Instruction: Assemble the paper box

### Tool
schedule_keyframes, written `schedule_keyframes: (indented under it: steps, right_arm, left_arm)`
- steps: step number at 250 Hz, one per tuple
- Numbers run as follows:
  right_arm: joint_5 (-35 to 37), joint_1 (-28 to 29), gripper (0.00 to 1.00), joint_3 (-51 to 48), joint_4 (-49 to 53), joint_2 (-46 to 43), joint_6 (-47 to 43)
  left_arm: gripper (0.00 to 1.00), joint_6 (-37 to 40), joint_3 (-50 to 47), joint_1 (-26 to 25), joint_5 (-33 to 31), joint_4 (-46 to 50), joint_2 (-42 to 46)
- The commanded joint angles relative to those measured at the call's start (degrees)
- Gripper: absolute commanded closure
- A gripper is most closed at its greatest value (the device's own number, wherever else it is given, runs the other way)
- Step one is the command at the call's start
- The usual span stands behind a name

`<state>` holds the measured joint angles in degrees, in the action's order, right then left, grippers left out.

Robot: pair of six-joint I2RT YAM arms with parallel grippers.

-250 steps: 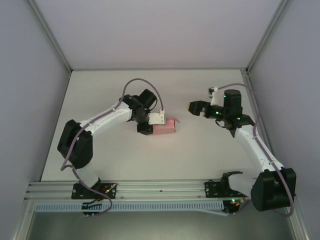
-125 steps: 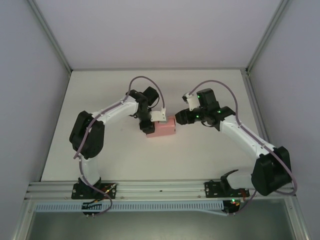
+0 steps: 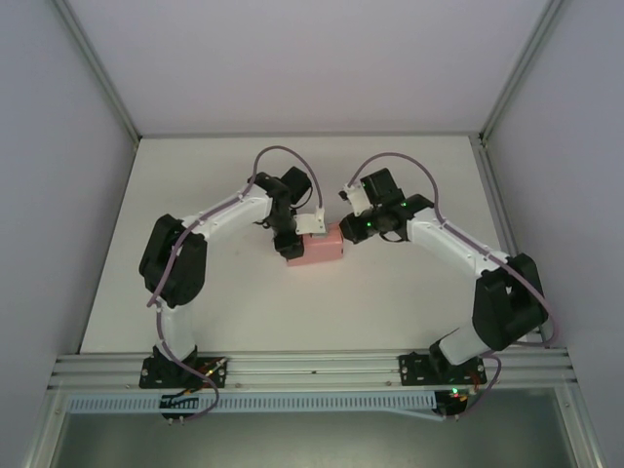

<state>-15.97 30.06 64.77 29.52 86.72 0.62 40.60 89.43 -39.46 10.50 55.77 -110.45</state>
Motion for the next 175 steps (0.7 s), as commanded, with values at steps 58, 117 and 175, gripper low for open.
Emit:
schedule_keyframes:
  steps: [58, 117, 175]
  right_arm:
    - [-3.03, 1.10, 1.00, 0.25, -1.39, -0.13, 14.25]
    - [-2.46, 1.90, 1.00, -6.49, -7.54, -2.38, 20.55]
    - [7.55, 2.77, 1.00, -15.09, -14.30, -3.56, 17.56]
  left_arm:
    - [0.58, -2.65, 3.68, 0.34, -1.94, -0.46, -1.12]
    - [0.56, -3.50, 5.93, 0.18, -2.26, -1.73, -3.38]
    - [0.52, -3.92, 6.02, 0.32, -2.30, -2.49, -3.63]
